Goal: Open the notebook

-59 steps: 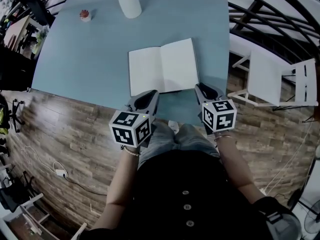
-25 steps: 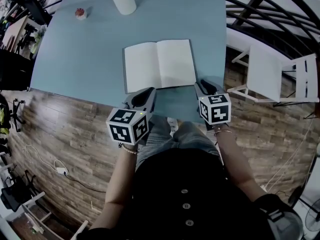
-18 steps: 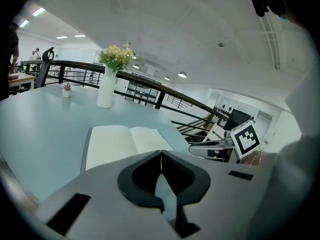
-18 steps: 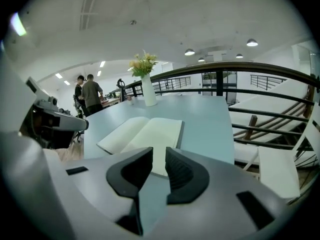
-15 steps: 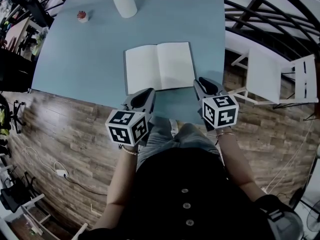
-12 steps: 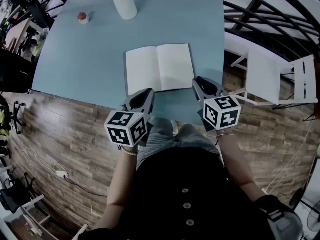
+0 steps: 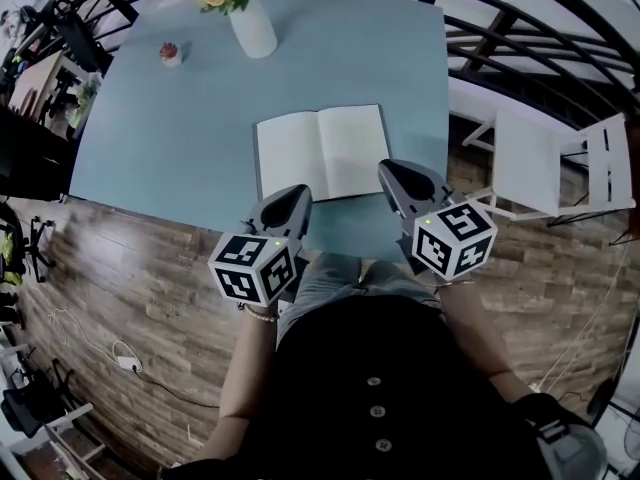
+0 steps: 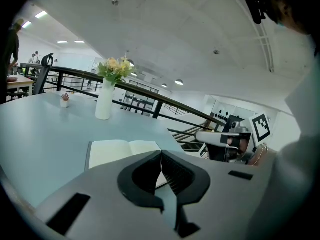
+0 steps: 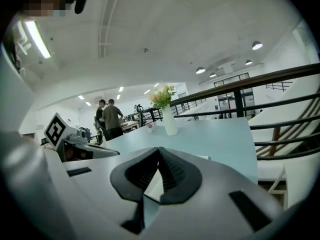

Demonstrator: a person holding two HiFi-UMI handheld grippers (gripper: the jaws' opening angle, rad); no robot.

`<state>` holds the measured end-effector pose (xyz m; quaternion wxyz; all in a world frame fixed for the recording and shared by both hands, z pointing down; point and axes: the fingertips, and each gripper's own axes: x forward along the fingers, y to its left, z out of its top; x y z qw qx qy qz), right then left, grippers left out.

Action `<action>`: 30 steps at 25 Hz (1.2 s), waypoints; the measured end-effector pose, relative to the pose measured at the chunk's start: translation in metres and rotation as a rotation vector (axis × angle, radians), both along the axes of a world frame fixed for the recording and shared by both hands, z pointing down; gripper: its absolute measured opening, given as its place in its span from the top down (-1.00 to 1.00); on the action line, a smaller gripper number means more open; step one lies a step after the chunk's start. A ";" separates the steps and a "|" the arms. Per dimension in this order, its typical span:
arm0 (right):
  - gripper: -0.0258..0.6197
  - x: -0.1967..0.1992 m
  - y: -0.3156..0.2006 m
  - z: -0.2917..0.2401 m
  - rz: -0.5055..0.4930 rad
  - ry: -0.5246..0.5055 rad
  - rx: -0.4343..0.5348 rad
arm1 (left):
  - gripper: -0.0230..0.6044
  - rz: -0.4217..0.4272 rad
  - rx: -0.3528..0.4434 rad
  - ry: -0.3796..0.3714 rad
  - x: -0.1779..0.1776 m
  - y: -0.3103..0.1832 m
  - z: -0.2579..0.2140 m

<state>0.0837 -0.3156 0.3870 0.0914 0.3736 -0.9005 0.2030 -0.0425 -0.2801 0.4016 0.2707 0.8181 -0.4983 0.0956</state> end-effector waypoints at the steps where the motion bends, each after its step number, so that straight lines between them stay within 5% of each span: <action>1: 0.91 -0.003 0.002 -0.008 -0.010 -0.011 0.011 | 0.86 0.004 0.002 0.003 0.001 0.000 0.000; 9: 0.91 -0.019 0.018 -0.048 -0.080 -0.025 0.104 | 0.86 0.034 0.028 0.030 0.010 0.006 -0.008; 17: 0.91 -0.030 0.029 -0.033 -0.126 0.018 0.062 | 0.86 0.082 0.075 -0.006 0.016 0.011 -0.022; 30: 0.91 -0.040 0.046 -0.010 -0.166 0.052 0.015 | 0.86 0.104 0.018 -0.021 0.023 0.020 -0.005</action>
